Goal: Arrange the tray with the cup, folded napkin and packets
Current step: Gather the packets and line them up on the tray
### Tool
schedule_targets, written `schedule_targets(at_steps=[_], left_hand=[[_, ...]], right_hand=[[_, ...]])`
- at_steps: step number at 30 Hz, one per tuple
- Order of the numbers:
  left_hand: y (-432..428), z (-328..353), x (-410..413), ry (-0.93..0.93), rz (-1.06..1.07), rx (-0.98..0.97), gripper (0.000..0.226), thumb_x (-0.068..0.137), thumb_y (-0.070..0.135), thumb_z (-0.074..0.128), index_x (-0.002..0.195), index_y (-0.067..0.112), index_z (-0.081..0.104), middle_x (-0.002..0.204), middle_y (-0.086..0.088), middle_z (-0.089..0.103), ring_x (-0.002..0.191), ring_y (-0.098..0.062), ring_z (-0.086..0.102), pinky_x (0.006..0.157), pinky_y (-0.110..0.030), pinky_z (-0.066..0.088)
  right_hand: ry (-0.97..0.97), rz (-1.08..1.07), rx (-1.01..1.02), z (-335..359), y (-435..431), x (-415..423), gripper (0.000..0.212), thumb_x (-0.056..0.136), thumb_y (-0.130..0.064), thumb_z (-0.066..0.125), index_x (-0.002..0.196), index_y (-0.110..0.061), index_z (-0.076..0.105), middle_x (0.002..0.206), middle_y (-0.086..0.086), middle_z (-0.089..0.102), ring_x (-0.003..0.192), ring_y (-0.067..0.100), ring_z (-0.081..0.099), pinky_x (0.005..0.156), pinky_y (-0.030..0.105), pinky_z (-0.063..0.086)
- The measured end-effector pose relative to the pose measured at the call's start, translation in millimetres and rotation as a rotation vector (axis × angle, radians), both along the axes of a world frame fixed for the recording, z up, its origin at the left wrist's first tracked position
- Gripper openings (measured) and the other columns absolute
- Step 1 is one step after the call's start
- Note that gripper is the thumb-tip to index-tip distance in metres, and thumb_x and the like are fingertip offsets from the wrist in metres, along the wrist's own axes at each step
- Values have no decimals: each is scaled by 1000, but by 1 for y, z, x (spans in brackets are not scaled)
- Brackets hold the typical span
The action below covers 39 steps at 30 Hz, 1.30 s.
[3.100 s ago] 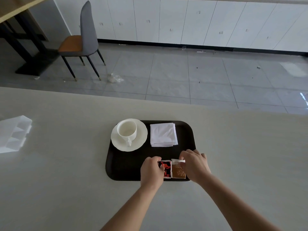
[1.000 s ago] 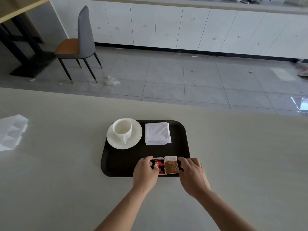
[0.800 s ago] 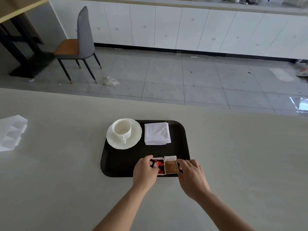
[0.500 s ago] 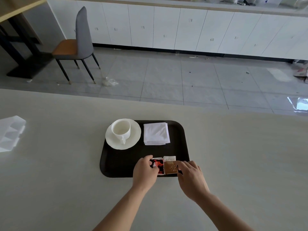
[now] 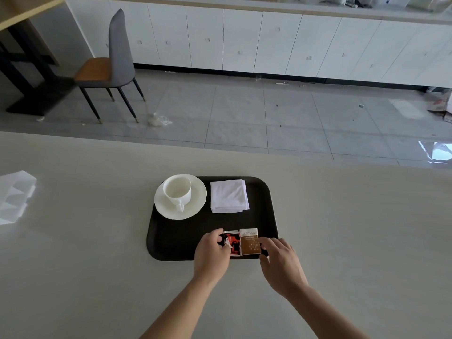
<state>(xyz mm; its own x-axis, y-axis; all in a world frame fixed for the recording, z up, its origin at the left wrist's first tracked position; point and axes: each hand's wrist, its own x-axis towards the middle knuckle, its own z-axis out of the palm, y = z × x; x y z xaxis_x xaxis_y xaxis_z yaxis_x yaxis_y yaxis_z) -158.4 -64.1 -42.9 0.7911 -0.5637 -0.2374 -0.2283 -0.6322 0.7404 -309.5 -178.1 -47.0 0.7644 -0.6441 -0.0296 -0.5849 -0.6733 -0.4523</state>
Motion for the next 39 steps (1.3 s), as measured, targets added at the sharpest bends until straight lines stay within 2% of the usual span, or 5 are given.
schedule_targets(at_steps=[6,11,17,30,39], left_hand=[[4,-1,-5,-108,-131,35,44,84,15,67,126,26,60,107,7,56,88,-4,59,73,-14,50],[3,-3,-8,-211,-192,117,42,81,35,74,120,25,62,103,7,49,86,-5,55,75,-20,53],[0,-6,1,-212,-134,120,40,82,32,73,121,24,65,99,5,55,77,-5,52,68,-13,41],[-1,-4,-2,-168,-36,73,42,80,34,74,119,25,62,91,8,55,78,-5,54,66,-17,43],[-7,-3,2,-91,14,54,36,85,20,62,121,20,63,89,11,58,80,-4,54,70,-18,41]], right_hand=[[13,8,-9,2,-3,5,36,84,-16,68,119,-23,64,105,-7,68,98,20,59,86,32,49],[18,21,0,1,-2,4,39,84,-16,67,121,-23,63,107,-7,66,100,20,58,87,31,47],[20,30,4,1,-3,4,36,87,-23,65,123,-24,62,108,-9,65,102,19,57,89,31,45],[16,2,21,0,-8,6,30,92,-33,58,122,-27,62,109,-10,66,101,17,58,89,32,46],[35,-10,28,-3,-8,8,28,93,-27,56,121,-27,61,109,-12,65,102,16,56,89,32,43]])
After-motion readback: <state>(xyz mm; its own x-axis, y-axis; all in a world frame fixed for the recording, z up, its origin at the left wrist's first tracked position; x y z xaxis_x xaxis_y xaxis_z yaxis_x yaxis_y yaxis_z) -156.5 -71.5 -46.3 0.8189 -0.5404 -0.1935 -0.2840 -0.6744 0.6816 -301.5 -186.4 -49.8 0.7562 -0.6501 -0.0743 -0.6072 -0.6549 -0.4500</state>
